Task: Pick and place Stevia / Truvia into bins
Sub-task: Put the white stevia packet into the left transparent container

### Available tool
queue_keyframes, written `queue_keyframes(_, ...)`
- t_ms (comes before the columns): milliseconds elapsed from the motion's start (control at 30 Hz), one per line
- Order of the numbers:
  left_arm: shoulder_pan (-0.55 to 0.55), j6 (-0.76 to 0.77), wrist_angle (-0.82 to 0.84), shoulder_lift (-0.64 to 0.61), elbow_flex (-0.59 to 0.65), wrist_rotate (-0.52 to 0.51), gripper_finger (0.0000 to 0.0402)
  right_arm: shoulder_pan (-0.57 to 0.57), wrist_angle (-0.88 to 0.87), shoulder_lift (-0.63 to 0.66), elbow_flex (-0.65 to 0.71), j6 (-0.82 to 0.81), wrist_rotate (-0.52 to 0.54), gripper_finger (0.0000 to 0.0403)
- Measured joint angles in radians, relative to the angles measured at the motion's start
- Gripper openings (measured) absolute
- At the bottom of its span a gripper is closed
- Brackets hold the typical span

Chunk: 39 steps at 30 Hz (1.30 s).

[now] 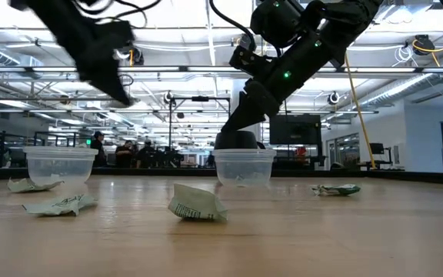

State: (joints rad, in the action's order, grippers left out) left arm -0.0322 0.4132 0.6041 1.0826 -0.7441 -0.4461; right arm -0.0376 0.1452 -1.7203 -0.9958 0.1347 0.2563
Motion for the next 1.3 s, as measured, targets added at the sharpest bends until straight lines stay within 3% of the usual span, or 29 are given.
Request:
queue_keyframes(167, -0.065, 0.203, 0.205, -0.048, 0.015, 0.000, 0.0008, 0.000, 0.002, 0.000, 0.002, -0.021, 0.000, 0.0064)
queue_keyframes(567, -0.115, 0.431, 0.175, -0.015, 0.214, 0.053, 0.0004, 0.000, 0.009, -0.001, 0.022, -0.016, 0.000, 0.0063)
queue_keyframes(767, -0.113, 0.462, 0.062, 0.001, 0.301, 0.053, 0.0019, 0.000, 0.010, -0.001, 0.022, -0.014, 0.001, 0.0064)
queue_keyframes(1033, -0.113, 0.481, -0.018, -0.001, 0.365, 0.052, 0.0005, 0.000, 0.014, -0.001, 0.022, -0.007, 0.001, 0.0063)
queue_keyframes(1300, -0.113, 0.482, -0.032, -0.002, 0.366, 0.039, 0.0063, 0.000, 0.021, -0.001, 0.022, -0.006, 0.001, 0.0064)
